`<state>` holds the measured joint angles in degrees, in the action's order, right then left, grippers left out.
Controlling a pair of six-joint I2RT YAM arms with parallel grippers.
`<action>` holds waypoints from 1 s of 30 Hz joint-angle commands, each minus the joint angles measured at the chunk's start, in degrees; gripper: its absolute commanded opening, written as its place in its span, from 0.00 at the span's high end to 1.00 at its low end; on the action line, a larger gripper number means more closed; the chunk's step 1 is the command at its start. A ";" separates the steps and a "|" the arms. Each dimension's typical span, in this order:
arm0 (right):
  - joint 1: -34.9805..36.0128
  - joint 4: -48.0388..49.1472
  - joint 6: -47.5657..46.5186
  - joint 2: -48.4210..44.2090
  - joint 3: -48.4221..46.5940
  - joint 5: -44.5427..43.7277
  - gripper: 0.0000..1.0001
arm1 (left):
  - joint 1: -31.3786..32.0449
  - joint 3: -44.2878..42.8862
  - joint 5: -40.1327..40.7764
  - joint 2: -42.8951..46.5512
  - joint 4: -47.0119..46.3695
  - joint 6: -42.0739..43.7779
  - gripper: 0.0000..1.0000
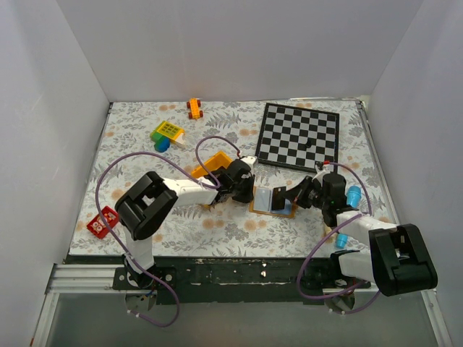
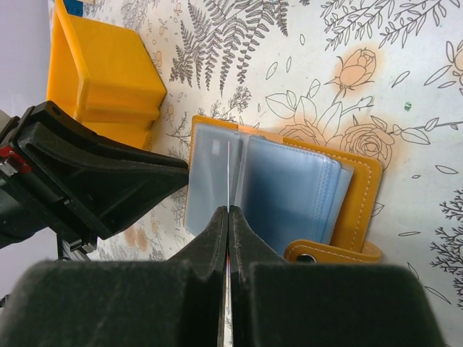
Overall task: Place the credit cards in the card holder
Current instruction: Insert the credit card into the card slot.
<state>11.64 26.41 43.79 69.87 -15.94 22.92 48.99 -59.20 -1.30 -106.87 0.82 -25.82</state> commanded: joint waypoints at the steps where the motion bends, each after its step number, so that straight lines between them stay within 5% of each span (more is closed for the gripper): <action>1: -0.21 3.38 0.50 0.45 1.00 0.81 0.99 | 0.67 -0.57 -0.63 -2.03 2.70 0.07 0.87; 30: -0.21 6.01 7.54 7.39 1.97 -0.33 0.99 | 1.19 -1.97 -0.63 -3.17 3.93 1.13 0.92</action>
<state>11.60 30.26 51.33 75.53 -13.61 22.94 49.39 -60.95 -1.50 -108.18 1.34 -25.54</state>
